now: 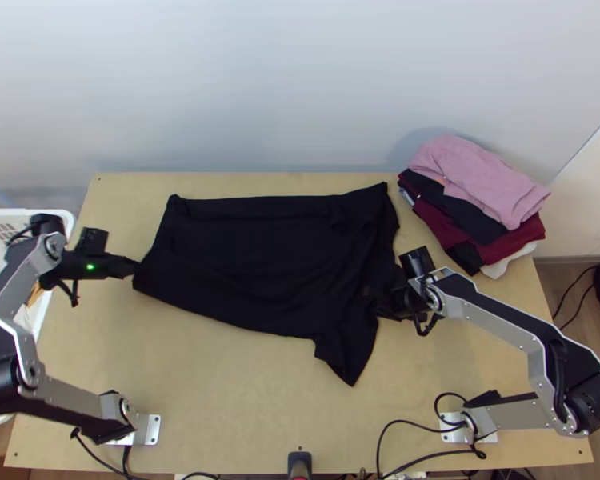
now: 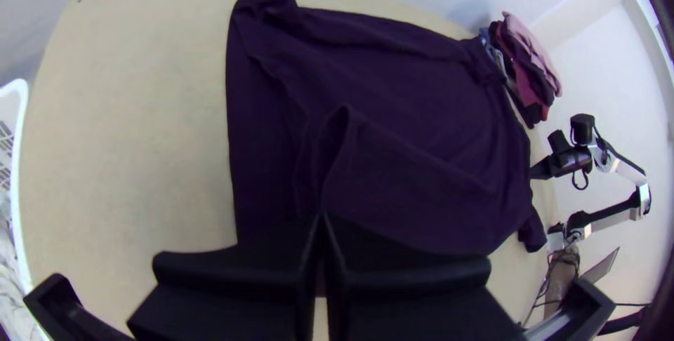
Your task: Fold the t-shirt
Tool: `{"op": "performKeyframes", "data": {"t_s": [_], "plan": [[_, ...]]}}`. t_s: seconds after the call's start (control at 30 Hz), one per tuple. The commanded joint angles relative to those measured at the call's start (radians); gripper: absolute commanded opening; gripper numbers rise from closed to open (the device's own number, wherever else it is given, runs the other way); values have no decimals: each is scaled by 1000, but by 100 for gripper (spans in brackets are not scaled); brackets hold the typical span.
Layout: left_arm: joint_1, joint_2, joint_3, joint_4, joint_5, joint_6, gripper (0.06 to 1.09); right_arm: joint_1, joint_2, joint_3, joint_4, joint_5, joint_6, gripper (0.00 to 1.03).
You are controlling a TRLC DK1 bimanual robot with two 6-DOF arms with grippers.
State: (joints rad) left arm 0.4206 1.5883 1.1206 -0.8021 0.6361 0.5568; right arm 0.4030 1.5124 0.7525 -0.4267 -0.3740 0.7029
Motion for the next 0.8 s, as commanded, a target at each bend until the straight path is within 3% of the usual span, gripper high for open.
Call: {"op": "performKeyframes", "data": {"t_s": [0.0,0.13,0.23,0.4,0.6,0.77], "plan": [[21,-48,-31,7,10,-28,10,-12,-8,-44,-9,33,12,3],[18,-59,-59,1,10,-35,11,-10,-21,-51,-9,37,12,3],[6,-53,-91,-2,8,-34,28,-9,-27,-56,-9,37,12,3],[-32,-47,-173,44,4,-35,28,-6,-34,-61,-9,40,12,3],[-48,-21,-197,76,-7,-38,45,-1,-37,-64,-9,44,12,3],[-40,-16,-185,78,-26,-28,50,-1,-34,-64,-3,46,12,3]]}}
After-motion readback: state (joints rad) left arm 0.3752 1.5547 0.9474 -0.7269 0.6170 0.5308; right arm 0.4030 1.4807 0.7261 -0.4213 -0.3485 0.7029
